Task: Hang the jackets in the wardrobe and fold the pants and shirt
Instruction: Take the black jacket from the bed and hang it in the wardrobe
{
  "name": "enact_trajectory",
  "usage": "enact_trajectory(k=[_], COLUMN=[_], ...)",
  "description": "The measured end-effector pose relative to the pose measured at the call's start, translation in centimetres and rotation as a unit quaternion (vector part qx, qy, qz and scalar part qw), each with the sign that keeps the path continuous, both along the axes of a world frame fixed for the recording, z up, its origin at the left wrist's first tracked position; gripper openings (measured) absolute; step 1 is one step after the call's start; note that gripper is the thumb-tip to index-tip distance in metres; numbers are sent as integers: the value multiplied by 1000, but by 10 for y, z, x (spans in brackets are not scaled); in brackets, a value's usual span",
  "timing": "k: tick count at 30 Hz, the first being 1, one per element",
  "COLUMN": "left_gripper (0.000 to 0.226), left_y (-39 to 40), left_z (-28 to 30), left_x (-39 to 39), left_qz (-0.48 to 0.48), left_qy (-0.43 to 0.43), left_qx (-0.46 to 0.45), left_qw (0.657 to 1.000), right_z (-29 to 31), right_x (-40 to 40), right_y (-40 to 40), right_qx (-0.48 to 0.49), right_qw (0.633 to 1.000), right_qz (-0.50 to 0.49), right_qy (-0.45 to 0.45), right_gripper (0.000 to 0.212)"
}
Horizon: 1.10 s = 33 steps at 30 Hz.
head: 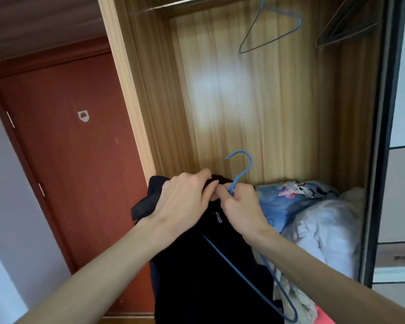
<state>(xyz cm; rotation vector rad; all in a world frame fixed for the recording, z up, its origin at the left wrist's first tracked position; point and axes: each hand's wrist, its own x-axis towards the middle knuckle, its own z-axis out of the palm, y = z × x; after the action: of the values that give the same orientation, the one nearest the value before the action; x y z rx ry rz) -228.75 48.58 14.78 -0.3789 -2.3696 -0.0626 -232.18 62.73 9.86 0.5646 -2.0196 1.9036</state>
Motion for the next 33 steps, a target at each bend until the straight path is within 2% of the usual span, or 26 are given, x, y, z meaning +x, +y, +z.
enact_trajectory(k=[3, 6, 7, 11, 15, 18, 21, 23, 26, 30, 33], left_gripper=[39, 41, 39, 45, 46, 41, 52, 57, 60, 56, 60], left_y=[-9, -17, -18, -18, -16, -13, -18, -21, -19, -17, -24], left_z=[-6, -3, 1, 15, 3, -6, -11, -10, -6, 1, 4], left_x=[12, 9, 4, -17, -26, -30, -31, -29, -29, -27, -27], left_qz=[-37, -54, -71, -101, -124, -147, -133, -126, -114, -114, -103], left_qy=[-11, 62, 61, -100, -125, -130, -122, -114, -119, -114, -109], left_qx=[31, -56, -81, -63, -18, 55, 114, 143, 191, 238, 279], left_qw=[999, 995, 992, 988, 984, 979, 977, 975, 968, 958, 949], right_z=[-10, -10, -10, -8, -9, -5, -16, -36, -75, -109, -137], right_x=[-6, -13, -16, -22, -27, -29, -35, -37, -38, -34, -35], right_y=[11, 17, 19, 27, 46, 71, 98, 107, 98, 76, 63], right_qx=[-41, -42, -42, -37, -35, 36, 78, 80, 192, 395, 417], right_qw=[999, 998, 997, 996, 988, 973, 962, 970, 973, 907, 898], right_qz=[-12, 11, 20, 52, 148, 222, 248, 216, 116, 24, 29], right_qy=[30, 49, 55, 55, -36, -60, -80, -78, 46, 143, 137], right_gripper=[46, 44, 43, 37, 40, 33, 45, 42, 40, 53, 57])
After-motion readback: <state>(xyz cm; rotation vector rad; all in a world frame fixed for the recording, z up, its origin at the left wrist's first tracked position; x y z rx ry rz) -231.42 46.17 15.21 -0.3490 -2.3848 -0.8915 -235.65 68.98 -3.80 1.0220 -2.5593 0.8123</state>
